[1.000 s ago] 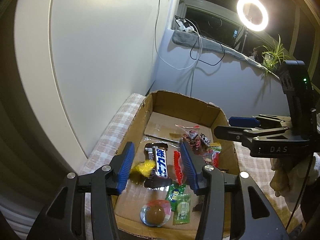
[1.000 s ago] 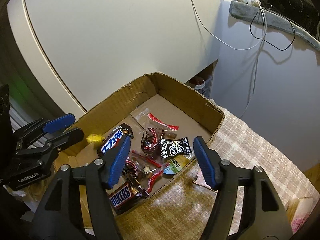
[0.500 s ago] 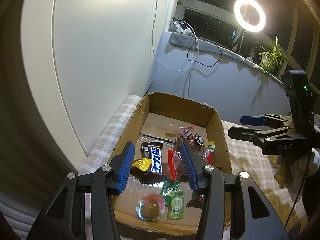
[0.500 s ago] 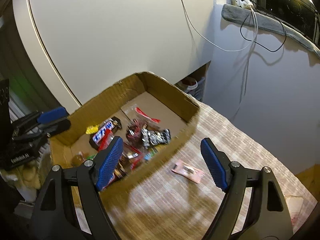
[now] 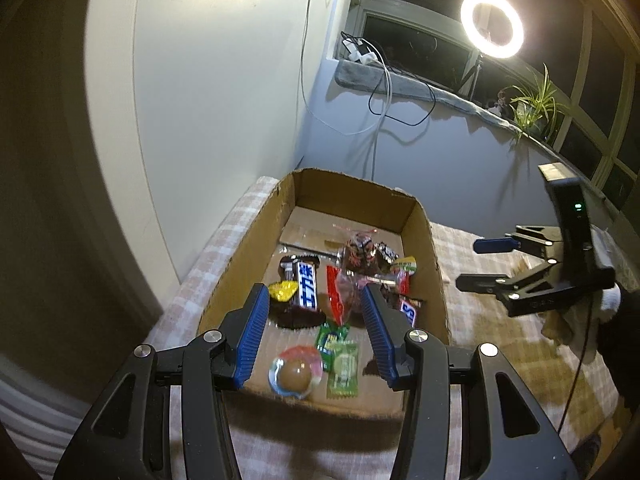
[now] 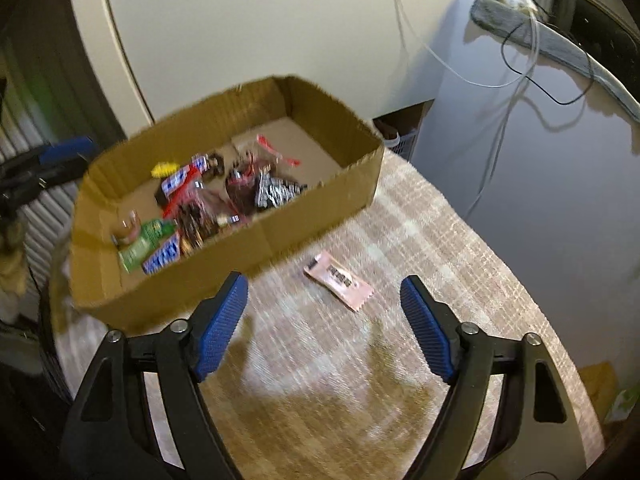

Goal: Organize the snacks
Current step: 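Move the open right gripper to the pink-white candy and close on it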

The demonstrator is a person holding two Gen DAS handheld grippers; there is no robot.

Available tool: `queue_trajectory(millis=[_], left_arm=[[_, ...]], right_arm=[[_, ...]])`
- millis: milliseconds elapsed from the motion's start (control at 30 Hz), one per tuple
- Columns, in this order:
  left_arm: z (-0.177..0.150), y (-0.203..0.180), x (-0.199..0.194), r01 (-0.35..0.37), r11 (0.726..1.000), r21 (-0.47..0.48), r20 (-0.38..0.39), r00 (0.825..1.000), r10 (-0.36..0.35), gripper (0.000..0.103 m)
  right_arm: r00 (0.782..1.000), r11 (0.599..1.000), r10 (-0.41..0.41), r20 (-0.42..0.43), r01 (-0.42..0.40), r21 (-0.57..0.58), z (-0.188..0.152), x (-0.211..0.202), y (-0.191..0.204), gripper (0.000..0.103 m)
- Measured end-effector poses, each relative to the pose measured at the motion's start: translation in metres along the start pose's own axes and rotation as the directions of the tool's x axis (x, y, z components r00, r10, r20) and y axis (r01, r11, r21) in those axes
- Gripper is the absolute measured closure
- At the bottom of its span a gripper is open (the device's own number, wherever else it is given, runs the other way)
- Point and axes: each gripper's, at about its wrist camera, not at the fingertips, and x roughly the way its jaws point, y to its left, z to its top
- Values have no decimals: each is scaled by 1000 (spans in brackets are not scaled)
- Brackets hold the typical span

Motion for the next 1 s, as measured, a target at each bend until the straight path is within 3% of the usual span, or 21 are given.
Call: queue_trajectory(millis=[67,333,533,700,1000], left_arm=[[-3,0,-2,-3,1000,-3,-6,1000,3,56],[-15,0,-10,-10,1000,-3,-35,999,10,56],[-20,2,-10,-17,1000,-10,-52,998,16,56],[-19,3,-12,-17,1000,-17,-49,999,17,56],[-21,-2,-10,-6,1000,-11,-57,998,6,56]], right_arm=[[1000,1000,6,-22,-7,-22,0,7,1,36],[998,998,-8,-68,4,-70,1,31,-2,41],[995,991,-49,-88,38,-126,8,49,3,42],[994,991,-32,-104,18,-131,12,61,2,42],[993,994,-18,-117,5,-111,12,60,-1,59]])
